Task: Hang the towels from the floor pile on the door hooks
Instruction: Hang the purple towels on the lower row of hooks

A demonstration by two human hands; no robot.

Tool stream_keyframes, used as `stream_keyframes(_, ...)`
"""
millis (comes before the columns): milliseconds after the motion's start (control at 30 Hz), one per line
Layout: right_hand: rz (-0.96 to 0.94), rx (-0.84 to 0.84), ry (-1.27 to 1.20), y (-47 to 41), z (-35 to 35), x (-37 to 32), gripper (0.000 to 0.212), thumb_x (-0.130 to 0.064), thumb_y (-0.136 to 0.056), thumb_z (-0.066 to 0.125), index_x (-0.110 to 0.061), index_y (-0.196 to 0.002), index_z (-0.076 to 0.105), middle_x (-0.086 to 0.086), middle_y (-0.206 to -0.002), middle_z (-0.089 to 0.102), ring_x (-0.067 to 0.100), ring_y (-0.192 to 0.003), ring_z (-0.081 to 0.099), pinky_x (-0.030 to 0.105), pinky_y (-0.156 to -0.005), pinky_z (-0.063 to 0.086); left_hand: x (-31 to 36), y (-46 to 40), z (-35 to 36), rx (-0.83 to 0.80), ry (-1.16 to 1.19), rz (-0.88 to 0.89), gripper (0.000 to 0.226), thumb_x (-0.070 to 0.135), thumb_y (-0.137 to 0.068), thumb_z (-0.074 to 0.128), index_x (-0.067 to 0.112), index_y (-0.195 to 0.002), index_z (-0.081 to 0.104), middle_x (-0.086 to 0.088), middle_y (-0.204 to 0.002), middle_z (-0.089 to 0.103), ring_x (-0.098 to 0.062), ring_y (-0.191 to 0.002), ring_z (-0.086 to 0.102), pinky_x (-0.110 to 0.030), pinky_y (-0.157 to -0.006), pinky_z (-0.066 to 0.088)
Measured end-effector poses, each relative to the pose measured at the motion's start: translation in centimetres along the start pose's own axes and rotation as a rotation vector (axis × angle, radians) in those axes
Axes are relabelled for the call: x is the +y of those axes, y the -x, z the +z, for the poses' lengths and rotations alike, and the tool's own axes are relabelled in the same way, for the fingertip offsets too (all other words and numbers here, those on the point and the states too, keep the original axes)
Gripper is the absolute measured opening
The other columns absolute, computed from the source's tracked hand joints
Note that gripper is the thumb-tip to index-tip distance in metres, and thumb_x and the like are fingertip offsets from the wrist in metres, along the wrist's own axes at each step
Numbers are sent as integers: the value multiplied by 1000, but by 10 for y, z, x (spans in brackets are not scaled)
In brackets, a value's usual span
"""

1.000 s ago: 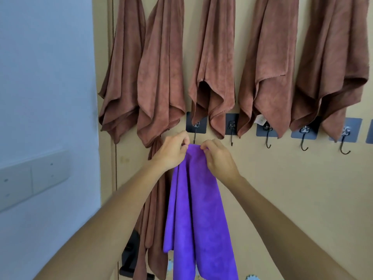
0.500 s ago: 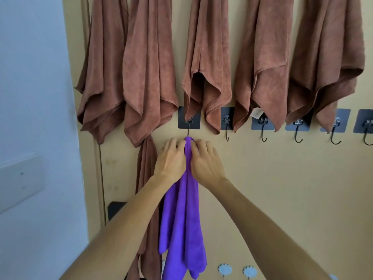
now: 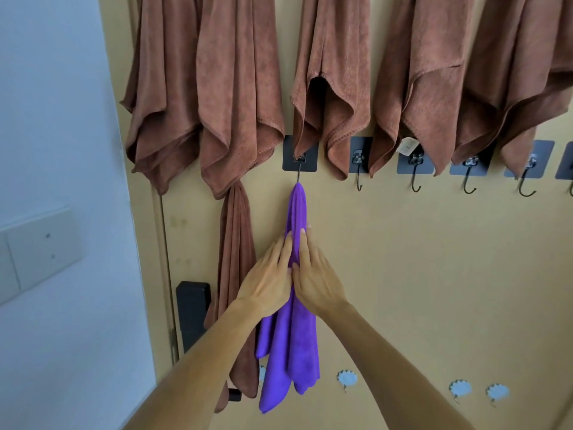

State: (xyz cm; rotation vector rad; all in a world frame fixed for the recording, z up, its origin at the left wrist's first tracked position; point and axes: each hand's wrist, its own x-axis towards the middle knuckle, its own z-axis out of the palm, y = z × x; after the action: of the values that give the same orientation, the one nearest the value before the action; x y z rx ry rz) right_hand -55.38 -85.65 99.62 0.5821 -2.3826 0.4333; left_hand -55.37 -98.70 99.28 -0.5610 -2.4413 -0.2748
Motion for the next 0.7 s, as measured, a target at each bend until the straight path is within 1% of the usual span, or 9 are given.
stream_keyframes(133, 22, -78, 12, 16, 10, 6, 61, -19, -92, 19, 5, -148, 10, 24, -155, 13, 33, -143, 23, 41, -111, 34, 3, 8, -5, -50, 95, -25, 65, 18, -103, 30, 10, -150, -13, -7, -161, -6, -15, -148, 9, -23, -118, 19)
stream_keyframes(200, 27, -99, -18, 15, 6, 4, 57, -13, -96, 24, -1, -149, 5, 19, -157, 7, 32, -142, 23, 39, -111, 32, 4, 3, -11, -25, 117, -58, 66, 13, -102, 33, 9, -151, -9, -7, -161, 1, -18, -144, 24, -24, -111, 34)
stream_keyframes(267, 35, -65, -66, 9, 0, -1, 56, -9, -98, 30, -4, -150, 9, 16, -157, 12, 32, -139, 27, 40, -110, 33, 7, -8, -21, 32, 157, -126, 66, 9, -100, 37, 10, -152, -3, -7, -157, 13, -22, -130, 44, -28, -96, 47)
stream_keyframes(300, 35, -41, -86, 5, -4, -3, 55, -10, -99, 31, -5, -150, 12, 16, -156, 16, 32, -138, 30, 41, -109, 35, 9, -14, -27, 60, 183, -161, 66, 9, -99, 38, 12, -153, -1, -7, -155, 17, -23, -126, 48, -30, -92, 48)
stream_keyframes(367, 33, -2, -102, -2, -12, -7, 54, -11, -99, 31, -6, -149, 15, 15, -153, 21, 34, -133, 36, 43, -105, 39, 11, -28, -39, 115, 215, -194, 64, 9, -99, 38, 12, -153, 3, -6, -156, 16, -24, -131, 42, -32, -96, 45)
stream_keyframes(467, 34, 60, -64, -16, -24, -6, 54, -17, -97, 29, -10, -149, 17, 14, -150, 25, 36, -127, 41, 47, -96, 45, 11, -47, -52, 173, 147, -157, 65, 8, -98, 40, 11, -153, 5, -6, -158, 11, -24, -139, 31, -33, -103, 40)
stream_keyframes(533, 42, 96, -28, -27, -31, -5, 57, -21, -94, 27, -13, -150, 18, 14, -147, 28, 36, -121, 44, 48, -91, 48, 12, -55, -56, 171, 91, -148, 66, 8, -97, 41, 12, -153, 6, -5, -156, 12, -23, -136, 32, -33, -100, 41)
stream_keyframes(600, 41, 109, -3, -36, -37, -5, 56, -19, -97, 32, -16, -150, 16, 14, -141, 33, 35, -115, 47, 47, -85, 49, 12, -59, -57, 163, 65, -157, 65, 9, -98, 40, 13, -153, 6, -5, -152, 18, -22, -132, 34, -33, -99, 42)
stream_keyframes(700, 66, 107, 1, -47, -44, -7, 54, -18, -100, 35, -17, -150, 16, 14, -135, 38, 33, -112, 48, 44, -85, 48, 11, -63, -56, 133, 68, -191, 66, 9, -98, 40, 18, -153, 6, -8, -141, 29, -23, -124, 41, -34, -93, 43)
